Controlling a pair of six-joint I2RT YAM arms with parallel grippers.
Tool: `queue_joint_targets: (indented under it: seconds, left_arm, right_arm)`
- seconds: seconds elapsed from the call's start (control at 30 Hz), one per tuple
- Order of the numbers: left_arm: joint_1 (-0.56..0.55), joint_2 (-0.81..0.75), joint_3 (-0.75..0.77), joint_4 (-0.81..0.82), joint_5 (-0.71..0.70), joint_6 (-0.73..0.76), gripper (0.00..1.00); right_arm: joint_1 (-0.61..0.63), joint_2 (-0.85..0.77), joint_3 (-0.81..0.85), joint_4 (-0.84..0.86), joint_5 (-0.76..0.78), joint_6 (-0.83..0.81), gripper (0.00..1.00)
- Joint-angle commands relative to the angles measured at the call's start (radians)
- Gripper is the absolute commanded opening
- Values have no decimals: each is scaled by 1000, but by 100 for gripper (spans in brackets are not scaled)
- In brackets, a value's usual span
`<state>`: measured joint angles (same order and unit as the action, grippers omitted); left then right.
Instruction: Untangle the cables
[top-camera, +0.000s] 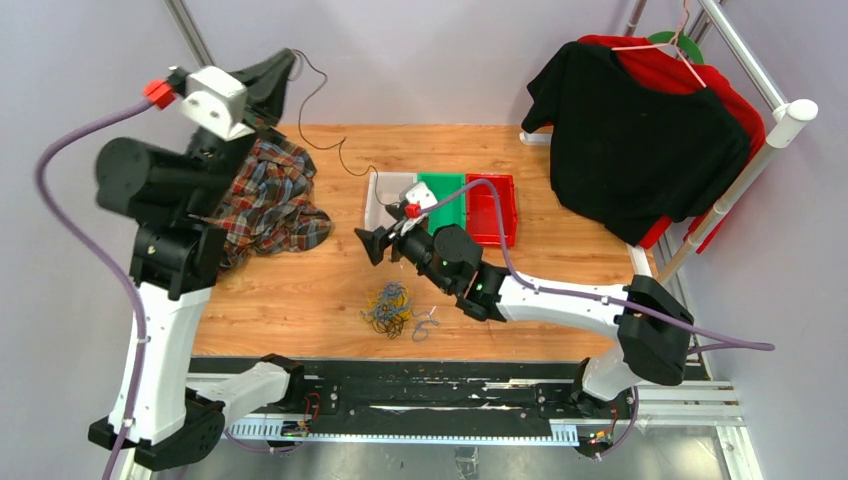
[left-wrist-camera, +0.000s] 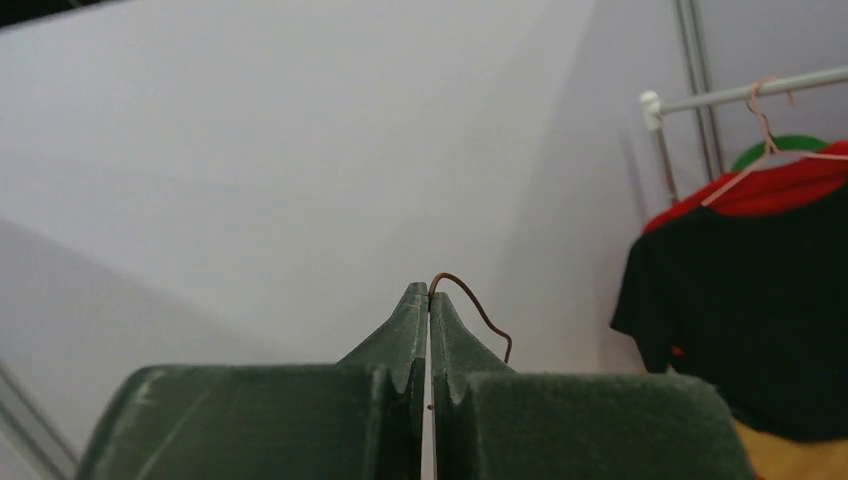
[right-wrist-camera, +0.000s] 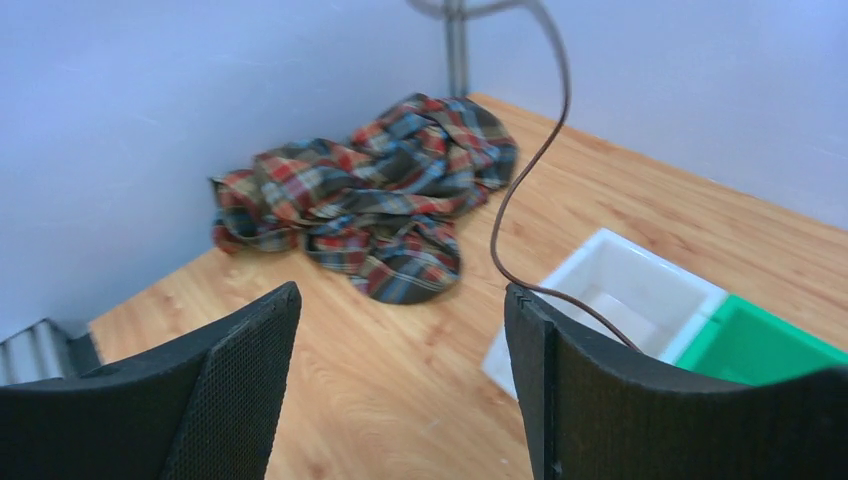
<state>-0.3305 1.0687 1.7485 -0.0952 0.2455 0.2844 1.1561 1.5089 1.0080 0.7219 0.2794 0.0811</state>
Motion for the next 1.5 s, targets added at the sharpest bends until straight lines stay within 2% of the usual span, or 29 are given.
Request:
queue_joint_targets:
  seconds: [0.0, 0.2, 0.47, 0.73, 1.07, 1.47]
  left_arm:
    - [-5, 7, -92, -12, 68, -133, 0]
    - [-7, 76, -131, 15, 74, -211, 0]
    - [-11, 188, -86, 28, 49, -209, 0]
    - [-12, 256, -51, 77, 7, -143, 0]
    - [-13, 364, 103, 96, -76, -74, 0]
    - [-25, 359, 10, 95, -73, 19, 0]
  right_arm:
    - [-99, 38, 35, -57, -40, 40, 73]
    - [-223, 67, 16, -70, -105, 109, 70]
    - [-303, 77, -13, -81, -167, 147, 64]
    - [-336, 77, -31, -95, -189, 159, 62]
    - [-352, 59, -76, -111, -199, 168, 58]
    - [-389, 30, -138, -121, -185, 191, 54]
